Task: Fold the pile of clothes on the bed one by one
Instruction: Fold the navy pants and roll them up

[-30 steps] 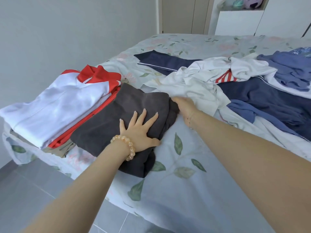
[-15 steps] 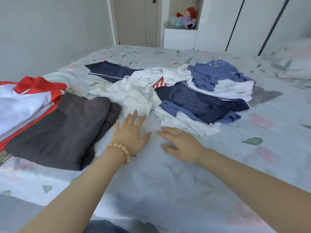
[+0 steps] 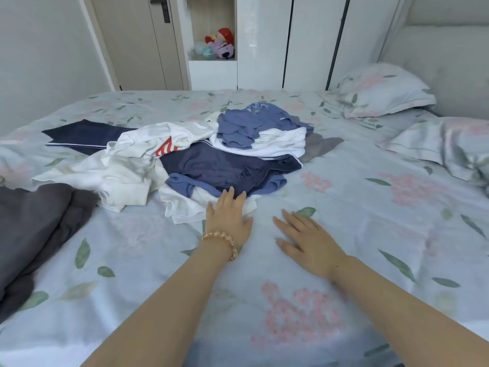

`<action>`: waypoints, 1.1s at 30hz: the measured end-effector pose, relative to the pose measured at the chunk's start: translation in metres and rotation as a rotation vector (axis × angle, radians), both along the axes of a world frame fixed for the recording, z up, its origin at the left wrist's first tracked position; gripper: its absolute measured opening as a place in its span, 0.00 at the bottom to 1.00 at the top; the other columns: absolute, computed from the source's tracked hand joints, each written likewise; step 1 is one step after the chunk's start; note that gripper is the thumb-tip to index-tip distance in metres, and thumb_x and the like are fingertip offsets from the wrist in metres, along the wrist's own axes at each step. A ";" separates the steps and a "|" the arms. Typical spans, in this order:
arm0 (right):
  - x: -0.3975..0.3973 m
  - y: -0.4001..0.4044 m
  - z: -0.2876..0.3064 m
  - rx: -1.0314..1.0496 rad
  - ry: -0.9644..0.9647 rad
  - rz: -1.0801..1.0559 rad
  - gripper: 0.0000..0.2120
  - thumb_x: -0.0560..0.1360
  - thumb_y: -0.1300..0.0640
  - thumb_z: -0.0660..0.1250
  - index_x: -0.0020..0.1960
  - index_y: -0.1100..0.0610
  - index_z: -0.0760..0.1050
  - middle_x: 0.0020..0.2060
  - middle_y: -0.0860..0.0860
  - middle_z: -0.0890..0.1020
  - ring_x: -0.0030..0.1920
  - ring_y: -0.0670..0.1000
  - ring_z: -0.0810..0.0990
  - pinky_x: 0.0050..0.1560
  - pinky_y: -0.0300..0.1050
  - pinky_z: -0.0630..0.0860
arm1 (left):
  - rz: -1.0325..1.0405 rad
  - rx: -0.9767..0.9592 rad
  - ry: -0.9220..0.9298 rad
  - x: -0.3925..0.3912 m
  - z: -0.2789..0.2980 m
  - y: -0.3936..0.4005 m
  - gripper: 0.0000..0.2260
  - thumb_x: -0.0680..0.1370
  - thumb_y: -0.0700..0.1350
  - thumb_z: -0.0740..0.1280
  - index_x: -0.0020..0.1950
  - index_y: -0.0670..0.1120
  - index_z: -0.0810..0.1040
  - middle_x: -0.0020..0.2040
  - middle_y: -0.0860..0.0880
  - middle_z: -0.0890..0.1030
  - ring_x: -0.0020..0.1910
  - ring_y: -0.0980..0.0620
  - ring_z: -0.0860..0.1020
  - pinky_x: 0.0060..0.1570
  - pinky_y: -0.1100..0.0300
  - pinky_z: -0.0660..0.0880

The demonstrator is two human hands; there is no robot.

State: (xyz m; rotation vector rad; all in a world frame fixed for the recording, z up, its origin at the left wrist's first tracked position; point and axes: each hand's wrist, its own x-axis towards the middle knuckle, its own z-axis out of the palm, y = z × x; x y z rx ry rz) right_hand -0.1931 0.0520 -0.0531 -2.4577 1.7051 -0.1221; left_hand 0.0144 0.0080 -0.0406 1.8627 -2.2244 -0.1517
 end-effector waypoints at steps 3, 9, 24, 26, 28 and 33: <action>-0.008 -0.013 -0.007 0.012 -0.054 0.008 0.45 0.66 0.25 0.29 0.79 0.43 0.46 0.78 0.43 0.46 0.78 0.45 0.44 0.77 0.44 0.44 | -0.008 -0.075 -0.115 -0.013 -0.014 -0.019 0.27 0.82 0.56 0.52 0.79 0.53 0.47 0.79 0.49 0.45 0.78 0.50 0.44 0.75 0.43 0.44; -0.010 -0.022 -0.011 0.003 -0.090 0.027 0.40 0.71 0.28 0.35 0.79 0.43 0.47 0.78 0.43 0.46 0.78 0.45 0.43 0.77 0.45 0.43 | 0.126 -0.159 -0.029 -0.007 -0.013 -0.058 0.23 0.80 0.59 0.58 0.72 0.51 0.66 0.68 0.51 0.69 0.67 0.46 0.63 0.64 0.49 0.61; -0.017 -0.031 0.016 -0.313 -0.475 -0.108 0.34 0.76 0.49 0.66 0.78 0.55 0.56 0.77 0.54 0.59 0.75 0.56 0.60 0.73 0.48 0.60 | -0.077 -0.168 0.715 0.027 0.084 -0.025 0.11 0.79 0.49 0.66 0.37 0.49 0.75 0.30 0.50 0.69 0.31 0.51 0.65 0.34 0.58 0.63; -0.016 -0.035 0.022 -0.392 -0.541 -0.143 0.37 0.75 0.53 0.70 0.78 0.54 0.55 0.77 0.53 0.58 0.75 0.55 0.59 0.72 0.44 0.57 | -0.157 -0.107 0.768 0.026 0.092 -0.001 0.10 0.79 0.49 0.66 0.37 0.50 0.76 0.32 0.49 0.69 0.32 0.53 0.65 0.34 0.58 0.63; -0.010 -0.037 0.027 -0.441 -0.587 -0.138 0.40 0.73 0.53 0.72 0.78 0.54 0.54 0.76 0.52 0.59 0.74 0.53 0.59 0.72 0.41 0.55 | -0.242 -0.017 0.807 0.018 0.093 0.022 0.09 0.78 0.49 0.67 0.39 0.49 0.78 0.32 0.49 0.71 0.33 0.54 0.66 0.36 0.59 0.64; 0.004 -0.032 0.031 -0.372 -0.585 -0.030 0.33 0.72 0.48 0.66 0.75 0.52 0.62 0.70 0.53 0.71 0.67 0.55 0.69 0.67 0.48 0.67 | -0.402 0.138 0.918 0.005 0.098 0.064 0.07 0.79 0.47 0.67 0.43 0.47 0.82 0.35 0.50 0.76 0.37 0.55 0.72 0.41 0.60 0.69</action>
